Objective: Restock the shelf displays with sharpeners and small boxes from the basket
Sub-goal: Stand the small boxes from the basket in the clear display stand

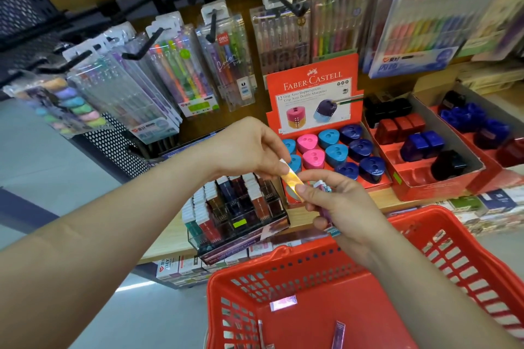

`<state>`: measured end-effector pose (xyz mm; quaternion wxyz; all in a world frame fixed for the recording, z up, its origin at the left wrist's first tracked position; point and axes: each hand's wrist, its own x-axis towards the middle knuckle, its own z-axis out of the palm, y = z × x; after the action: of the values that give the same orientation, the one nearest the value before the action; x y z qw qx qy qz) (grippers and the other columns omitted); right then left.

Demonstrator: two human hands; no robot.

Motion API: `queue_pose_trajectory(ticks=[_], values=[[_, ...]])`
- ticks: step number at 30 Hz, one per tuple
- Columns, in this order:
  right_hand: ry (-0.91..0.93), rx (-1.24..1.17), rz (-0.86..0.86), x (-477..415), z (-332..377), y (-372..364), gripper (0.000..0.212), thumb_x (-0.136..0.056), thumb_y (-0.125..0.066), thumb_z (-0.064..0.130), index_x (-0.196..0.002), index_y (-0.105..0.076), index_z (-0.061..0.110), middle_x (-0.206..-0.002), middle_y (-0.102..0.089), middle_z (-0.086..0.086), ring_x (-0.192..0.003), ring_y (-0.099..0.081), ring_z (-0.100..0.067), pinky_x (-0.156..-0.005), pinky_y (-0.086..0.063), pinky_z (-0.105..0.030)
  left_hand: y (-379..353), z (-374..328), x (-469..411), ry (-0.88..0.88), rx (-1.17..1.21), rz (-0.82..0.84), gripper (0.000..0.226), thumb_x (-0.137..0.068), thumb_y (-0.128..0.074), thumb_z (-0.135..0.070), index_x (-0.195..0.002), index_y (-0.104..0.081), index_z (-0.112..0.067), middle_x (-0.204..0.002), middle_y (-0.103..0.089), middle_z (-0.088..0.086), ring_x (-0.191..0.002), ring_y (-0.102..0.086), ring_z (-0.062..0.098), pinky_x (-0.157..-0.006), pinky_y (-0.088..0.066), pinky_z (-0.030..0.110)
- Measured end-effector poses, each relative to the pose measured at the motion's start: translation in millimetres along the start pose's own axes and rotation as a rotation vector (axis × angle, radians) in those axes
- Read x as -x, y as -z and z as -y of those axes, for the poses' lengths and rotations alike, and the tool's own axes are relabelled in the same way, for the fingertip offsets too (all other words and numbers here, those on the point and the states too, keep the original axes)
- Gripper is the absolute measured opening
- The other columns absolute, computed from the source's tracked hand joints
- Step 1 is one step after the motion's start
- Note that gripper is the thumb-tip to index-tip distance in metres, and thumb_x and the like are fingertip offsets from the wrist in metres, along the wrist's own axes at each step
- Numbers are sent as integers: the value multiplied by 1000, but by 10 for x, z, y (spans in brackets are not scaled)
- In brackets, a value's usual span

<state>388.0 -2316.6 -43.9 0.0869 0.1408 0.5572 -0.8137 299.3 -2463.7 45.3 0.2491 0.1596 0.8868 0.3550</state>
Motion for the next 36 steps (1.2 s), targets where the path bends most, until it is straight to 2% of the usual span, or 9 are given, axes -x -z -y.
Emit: queue_pose_trajectory(ticks=[5, 8, 12, 16, 19, 25, 30, 33, 36], values=[[-111, -266, -40, -32, 41, 54, 40, -87, -52, -14, -118, -59, 10, -94, -68, -19, -65, -60, -14, -48, -45, -21, 134, 97, -12, -74, -518, -277, 9, -79, -77, -22, -85, -74, -17, -73, -70, -6, -67, -66, 4, -66, -52, 19], [-148, -356, -20, -24, 53, 103, 46, -90, -42, -18, -127, -51, 8, -97, -71, -24, -78, -70, -22, -57, -56, -25, 120, 191, -38, -101, -694, -305, 13, -79, -76, -29, -88, -75, -19, -78, -67, -8, -81, -64, 9, -80, -54, 30], [-186, -397, -26, -14, 60, 96, 34, -94, -46, -10, -123, -52, 7, -103, -71, -24, -93, -72, -32, -66, -61, -32, 25, 233, -51, -104, -772, -289, 16, -83, -72, -30, -95, -73, -19, -81, -65, -7, -83, -58, 11, -78, -52, 30], [-195, -290, -21, 28, 69, 79, 16, -96, -52, 1, -107, -63, 6, -101, -74, -14, -81, -74, -27, -45, -52, -20, -59, 206, -41, -167, -882, -272, 16, -88, -65, -25, -101, -70, -18, -93, -69, -3, -84, -59, 13, -70, -42, 23], [-161, -245, -45, 37, 63, 70, 15, -96, -54, 5, -104, -66, 6, -94, -76, -10, -63, -72, -17, -36, -40, -14, -110, 172, -32, -214, -927, -255, 14, -86, -64, -20, -98, -69, -16, -92, -69, -2, -88, -61, 16, -71, -45, 26], [-142, -180, -44, 9, 41, 88, 13, -95, -58, 14, -101, -66, 6, -86, -73, -9, -47, -58, -8, -33, -30, -13, -74, 126, -22, -161, -793, -210, 14, -84, -70, -23, -95, -73, -15, -80, -62, -9, -79, -59, 8, -64, -41, 16], [-149, -182, -31, 7, 29, 83, 11, -94, -59, 15, -93, -66, 6, -74, -67, -5, -45, -50, -8, -32, -27, -13, -77, 153, -60, -151, -807, -188, 15, -84, -70, -23, -97, -73, -15, -92, -69, -5, -78, -55, 6, -68, -39, 18], [-169, -216, -46, -5, 22, 92, 12, -93, -59, 10, -101, -64, 3, -65, -62, -2, -47, -52, -10, -31, -27, -14, -123, 198, -89, -140, -826, -179, 17, -85, -69, -23, -99, -72, -15, -97, -70, -3, -83, -58, 9, -70, -41, 19], [-188, -224, -56, -35, 11, 109, 21, -92, -55, 1, -111, -62, -1, -75, -61, -6, -49, -57, -12, -31, -28, -14, -188, 249, -121, -136, -874, -196, 16, -86, -66, -23, -100, -71, -17, -99, -70, -1, -92, -62, 16, -73, -44, 24]])
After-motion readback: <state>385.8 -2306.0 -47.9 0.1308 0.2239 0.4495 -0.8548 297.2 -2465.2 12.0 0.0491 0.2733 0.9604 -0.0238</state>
